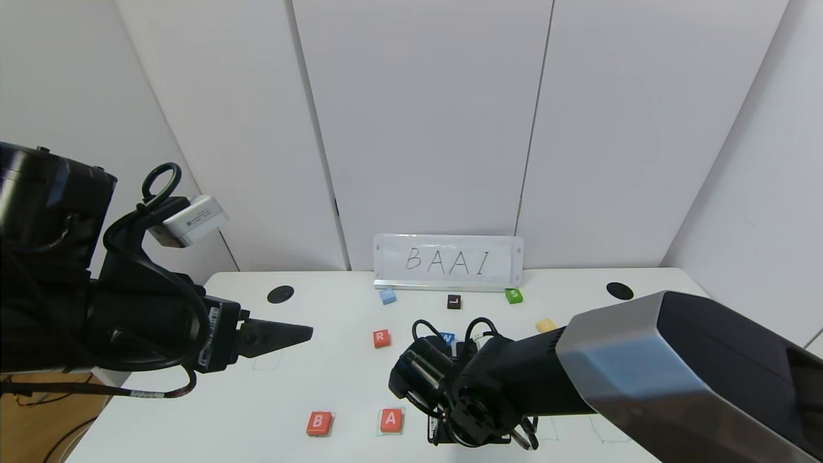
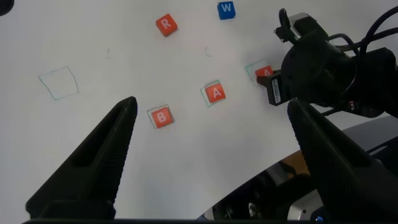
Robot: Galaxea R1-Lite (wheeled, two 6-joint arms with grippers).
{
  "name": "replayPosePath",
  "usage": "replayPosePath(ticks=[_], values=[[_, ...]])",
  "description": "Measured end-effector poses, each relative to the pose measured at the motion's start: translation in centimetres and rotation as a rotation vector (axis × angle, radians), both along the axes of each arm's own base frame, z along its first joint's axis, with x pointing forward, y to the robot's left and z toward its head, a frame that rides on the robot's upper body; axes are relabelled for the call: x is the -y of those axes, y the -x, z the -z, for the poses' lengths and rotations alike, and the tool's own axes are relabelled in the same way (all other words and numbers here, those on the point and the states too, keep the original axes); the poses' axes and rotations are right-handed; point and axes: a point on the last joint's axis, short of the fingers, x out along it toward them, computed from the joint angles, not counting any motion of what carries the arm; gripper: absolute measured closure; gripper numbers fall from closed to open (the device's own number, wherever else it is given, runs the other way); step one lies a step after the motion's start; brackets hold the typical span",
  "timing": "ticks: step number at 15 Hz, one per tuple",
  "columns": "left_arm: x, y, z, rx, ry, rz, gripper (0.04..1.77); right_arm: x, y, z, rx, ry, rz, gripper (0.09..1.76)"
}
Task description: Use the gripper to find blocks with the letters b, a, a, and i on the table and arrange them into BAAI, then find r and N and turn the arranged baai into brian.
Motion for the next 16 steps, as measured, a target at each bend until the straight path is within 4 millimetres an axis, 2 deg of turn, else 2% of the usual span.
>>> replayPosePath(ticks=[2,5,9,13,16], values=[[0.0,0.0,0.0,-0.001,0.000,0.000,0.09,-0.1,0.1,0.0,-0.001,0.000,-0.004,1.32],[0.0,0.0,0.1,-0.002,-0.001,0.000,0.09,-0.2,0.3,0.0,-0.003,0.000,-0.008,0.96],[0.0,-0.1,0.1,-0.005,-0.002,0.000,0.09,-0.2,0.2,-0.2,0.001,-0.006,-0.007,0.63],[0.2,0.0,0.2,-0.005,-0.004,0.006,0.09,0.8,-0.2,-2.4,0.023,-0.041,0.008,0.44],[0.2,0.1,0.1,-0.001,-0.002,0.010,0.09,2.2,0.2,-4.3,0.001,-0.055,-0.072,0.34]])
